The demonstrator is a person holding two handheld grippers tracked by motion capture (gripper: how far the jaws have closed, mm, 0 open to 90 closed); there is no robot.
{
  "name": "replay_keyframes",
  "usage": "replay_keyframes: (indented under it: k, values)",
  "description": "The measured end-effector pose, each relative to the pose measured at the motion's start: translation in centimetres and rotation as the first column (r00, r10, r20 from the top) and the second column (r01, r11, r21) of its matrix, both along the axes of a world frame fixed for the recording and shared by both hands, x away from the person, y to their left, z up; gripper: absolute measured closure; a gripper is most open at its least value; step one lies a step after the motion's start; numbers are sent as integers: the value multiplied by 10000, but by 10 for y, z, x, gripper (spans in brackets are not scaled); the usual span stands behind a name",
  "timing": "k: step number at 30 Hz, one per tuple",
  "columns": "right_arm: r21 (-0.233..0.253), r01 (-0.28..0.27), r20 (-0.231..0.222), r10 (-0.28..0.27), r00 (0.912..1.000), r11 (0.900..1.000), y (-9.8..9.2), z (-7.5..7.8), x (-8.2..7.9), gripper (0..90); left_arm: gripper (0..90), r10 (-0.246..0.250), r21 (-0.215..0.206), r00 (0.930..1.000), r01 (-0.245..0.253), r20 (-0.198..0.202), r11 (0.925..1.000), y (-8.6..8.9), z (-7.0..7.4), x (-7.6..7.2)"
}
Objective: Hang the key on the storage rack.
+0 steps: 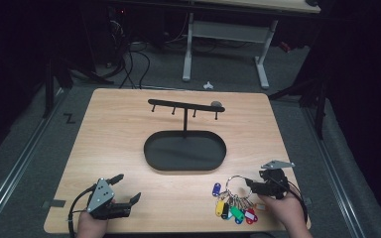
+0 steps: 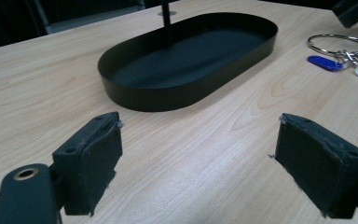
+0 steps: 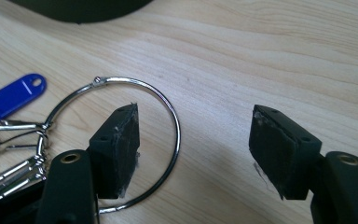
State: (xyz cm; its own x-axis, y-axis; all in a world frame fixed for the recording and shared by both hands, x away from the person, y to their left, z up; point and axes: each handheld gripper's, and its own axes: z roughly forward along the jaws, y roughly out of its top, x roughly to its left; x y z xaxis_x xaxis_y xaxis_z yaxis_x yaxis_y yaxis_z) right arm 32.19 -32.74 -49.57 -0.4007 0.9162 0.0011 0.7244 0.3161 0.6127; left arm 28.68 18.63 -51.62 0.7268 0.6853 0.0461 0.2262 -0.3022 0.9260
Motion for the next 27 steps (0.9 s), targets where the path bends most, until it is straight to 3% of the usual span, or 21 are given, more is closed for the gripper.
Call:
replay_keyframes:
  k: [1,4,7,8,9,10,13,15,19,20,21,22,23,25,26,27]
  values:
    - [0,0,0,0,10000,10000,0,0,0,341,150,-51,-2,10000,51,9,10000,0,0,-1]
    - [-953,-348,-466,305,9984,9948,6,10,7,339,150,-31,-81,10000,31,-61,10000,2,0,-1]
    - [-990,-413,-708,344,9969,9942,7,13,10,326,150,-24,-87,10000,23,-67,10000,2,0,-1]
    - [-1005,-501,-1176,382,9923,9937,8,14,14,323,151,-30,-94,10000,29,-78,10000,2,0,-1]
    - [-1005,-501,-1176,382,9923,9937,8,14,14,323,150,-30,-94,10000,29,-78,10000,2,0,-1]
    - [-938,-574,-1587,420,9864,9939,8,15,18,323,150,-57,-77,9999,56,-94,10000,2,0,-2]
    - [-942,-710,-1920,518,9800,9930,9,16,22,357,150,-46,-89,9999,45,-110,10000,1,0,-1]
    - [-1007,-1112,-2420,841,9666,9887,11,18,25,437,150,-60,-104,9999,59,-113,9999,1,0,-1]
    - [-1272,-1837,-3093,1370,9410,9747,17,21,34,471,150,-149,-23,9998,148,-113,9999,-1,-1,0]
    - [-1565,-2291,-3434,1646,9247,9608,23,22,40,485,150,-148,-15,9998,147,-143,9999,-2,-1,0]
    - [-1565,-2291,-3434,1646,9247,9608,23,22,40,485,150,-146,14,9998,146,-144,9999,-2,-1,1]
    - [-1629,-2590,-3741,1833,9091,9521,29,21,46,491,150,-150,20,9998,150,-149,9999,-2,-2,1]
    - [-1629,-2590,-3741,1833,9091,9521,29,21,46,491,150,-150,20,9998,150,-149,9999,-2,-2,1]
    - [-1886,-2915,-3938,1997,8972,9378,35,19,53,501,150,-181,35,9997,182,-143,9998,-2,-1,1]
    - [-2045,-3118,-4167,2057,8855,9279,43,17,59,505,150,-173,13,9998,174,-126,9998,-2,-1,0]
    - [-2045,-3118,-4167,2057,8855,9279,43,17,59,505,150,-173,13,9998,174,-126,9998,-2,-1,0]
